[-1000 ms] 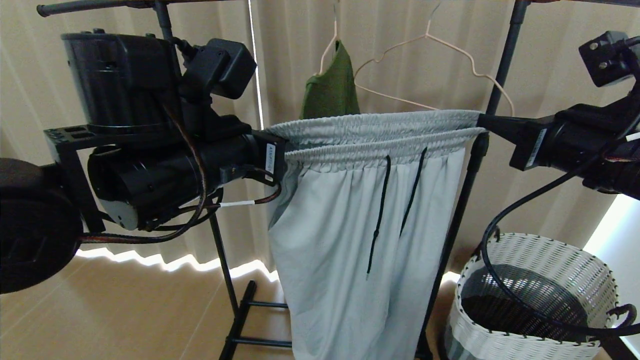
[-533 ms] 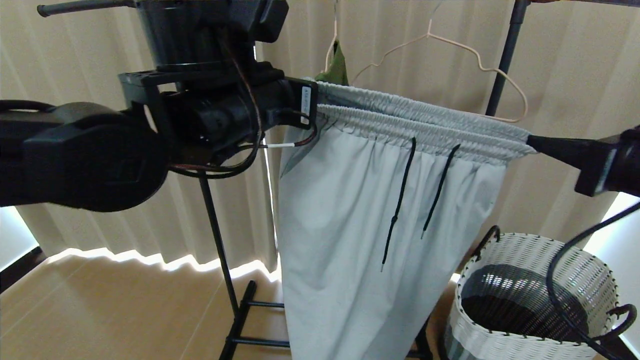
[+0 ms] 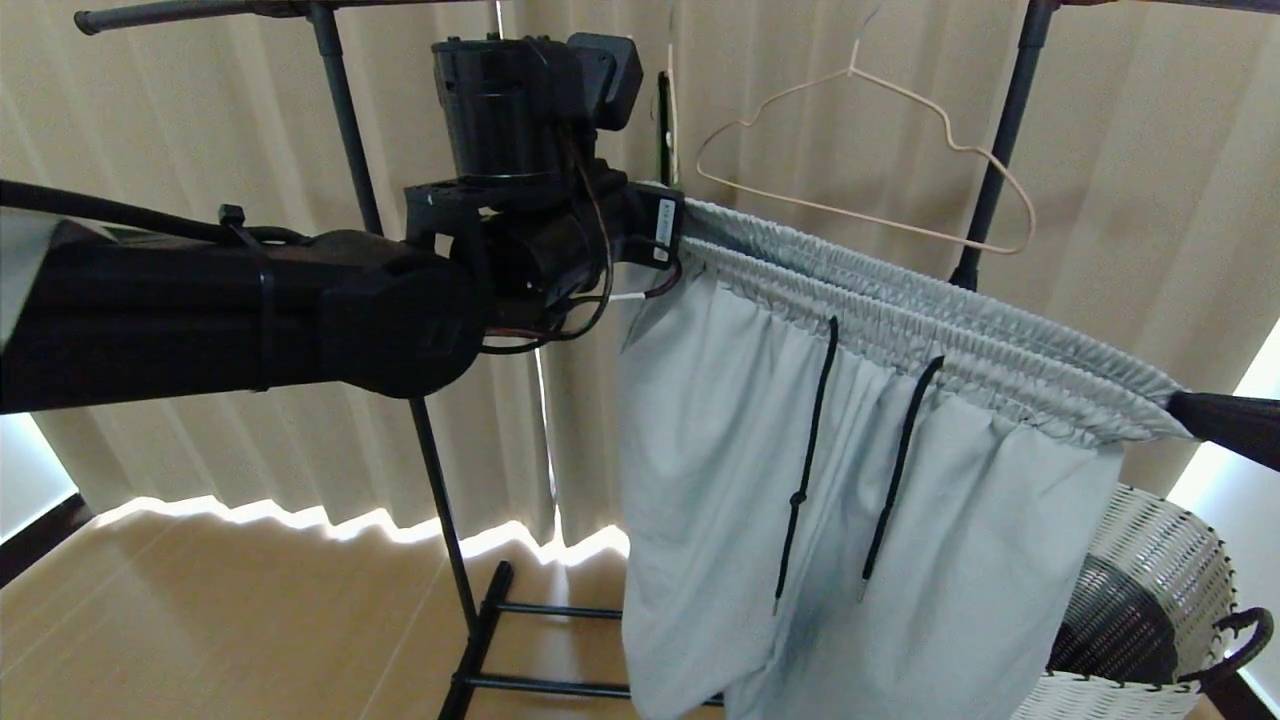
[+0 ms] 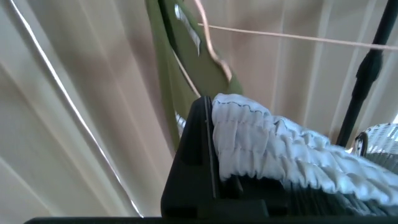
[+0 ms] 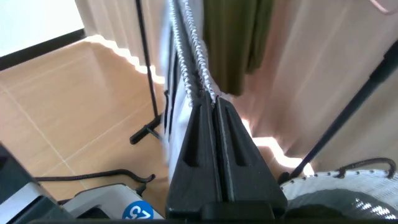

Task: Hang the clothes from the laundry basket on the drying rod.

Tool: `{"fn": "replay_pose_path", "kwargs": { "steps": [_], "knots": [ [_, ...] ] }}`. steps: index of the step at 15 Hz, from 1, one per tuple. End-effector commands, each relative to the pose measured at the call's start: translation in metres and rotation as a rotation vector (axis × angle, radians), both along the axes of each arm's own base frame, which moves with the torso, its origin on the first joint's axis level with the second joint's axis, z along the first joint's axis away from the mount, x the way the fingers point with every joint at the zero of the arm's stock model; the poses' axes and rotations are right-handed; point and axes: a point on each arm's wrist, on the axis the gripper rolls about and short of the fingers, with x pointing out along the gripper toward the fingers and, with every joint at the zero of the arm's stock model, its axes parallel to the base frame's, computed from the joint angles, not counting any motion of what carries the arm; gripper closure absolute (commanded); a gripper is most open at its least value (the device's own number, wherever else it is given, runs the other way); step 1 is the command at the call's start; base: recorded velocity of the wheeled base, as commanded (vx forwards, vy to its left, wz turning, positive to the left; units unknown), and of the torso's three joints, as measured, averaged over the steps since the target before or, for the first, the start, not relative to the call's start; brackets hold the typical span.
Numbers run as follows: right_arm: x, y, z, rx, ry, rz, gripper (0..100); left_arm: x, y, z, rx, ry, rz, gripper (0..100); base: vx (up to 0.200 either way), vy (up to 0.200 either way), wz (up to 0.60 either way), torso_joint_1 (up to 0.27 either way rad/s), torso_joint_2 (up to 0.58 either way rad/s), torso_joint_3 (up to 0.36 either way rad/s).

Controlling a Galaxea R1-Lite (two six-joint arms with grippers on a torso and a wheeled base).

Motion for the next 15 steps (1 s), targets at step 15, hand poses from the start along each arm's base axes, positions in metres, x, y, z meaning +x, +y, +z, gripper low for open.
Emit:
{"fn": "replay_pose_path", "kwargs": {
  "steps": [15],
  "knots": [
    [0.16,0.057,0.008,0.064,-0.13,-0.059,100,-0.148,0.122,0.02,0.031,0.02,-0.121,100,0.0,0.0,0.0,0.0,0.0,0.0]
  ]
}}
